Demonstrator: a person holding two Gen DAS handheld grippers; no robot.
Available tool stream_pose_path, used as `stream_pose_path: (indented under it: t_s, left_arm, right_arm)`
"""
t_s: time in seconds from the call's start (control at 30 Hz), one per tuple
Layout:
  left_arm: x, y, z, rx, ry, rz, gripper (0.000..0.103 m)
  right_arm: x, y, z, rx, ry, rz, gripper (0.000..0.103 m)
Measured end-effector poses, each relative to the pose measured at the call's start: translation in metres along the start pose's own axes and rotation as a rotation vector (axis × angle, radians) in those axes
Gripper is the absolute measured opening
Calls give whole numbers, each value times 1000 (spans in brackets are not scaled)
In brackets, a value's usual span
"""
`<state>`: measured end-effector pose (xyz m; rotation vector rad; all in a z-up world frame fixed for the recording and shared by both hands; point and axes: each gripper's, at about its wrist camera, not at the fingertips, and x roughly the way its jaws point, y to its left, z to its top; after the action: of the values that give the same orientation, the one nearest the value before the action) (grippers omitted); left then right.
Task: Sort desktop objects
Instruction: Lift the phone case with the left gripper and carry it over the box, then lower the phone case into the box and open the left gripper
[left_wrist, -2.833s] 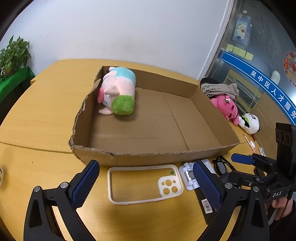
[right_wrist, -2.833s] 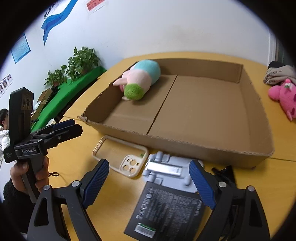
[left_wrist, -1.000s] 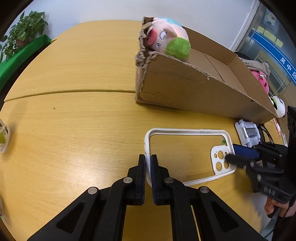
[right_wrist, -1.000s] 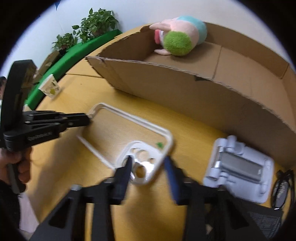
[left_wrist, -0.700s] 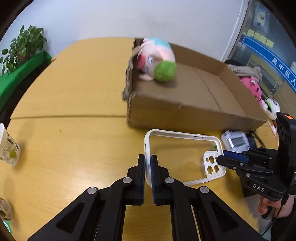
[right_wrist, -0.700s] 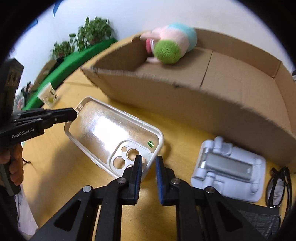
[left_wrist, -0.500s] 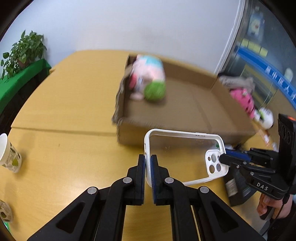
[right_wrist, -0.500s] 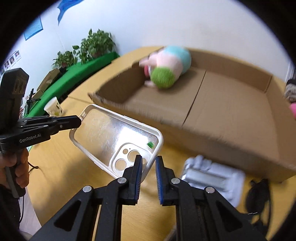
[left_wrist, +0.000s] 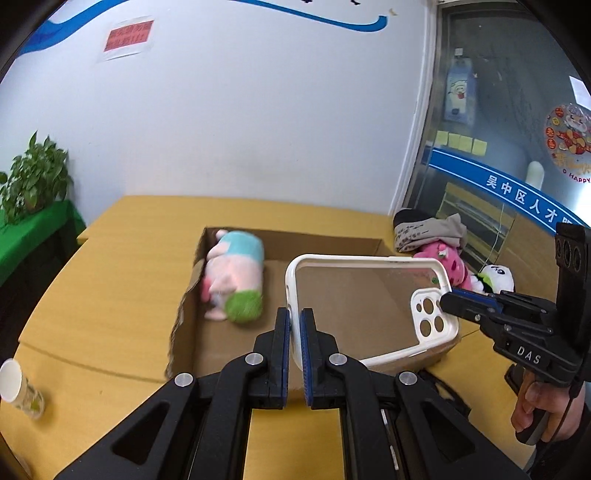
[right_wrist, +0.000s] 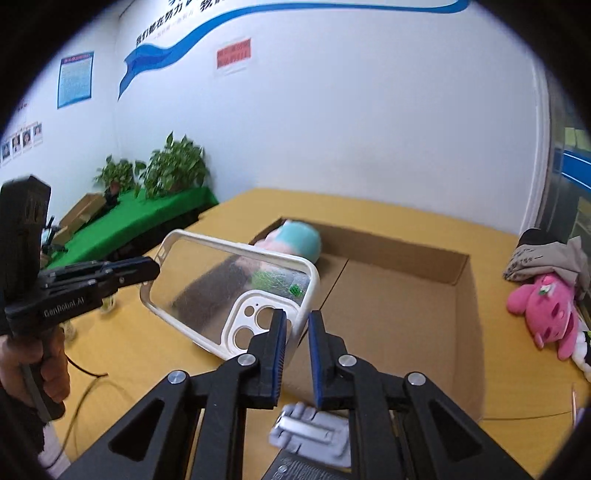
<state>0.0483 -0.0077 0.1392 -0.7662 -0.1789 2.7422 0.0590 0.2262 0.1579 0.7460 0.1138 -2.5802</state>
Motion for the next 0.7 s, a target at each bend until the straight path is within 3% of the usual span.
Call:
stream_pose_path:
  t_s: [0.23,0.7]
  left_arm:
    - [31,-13,32,-7,-12,-10,4]
    - [114,6,103,-42,10,-48,4]
  right_arm:
    - [-1,-25,24,16,-57,-25,11]
    - [56,-78,84,62,-73,-14,11]
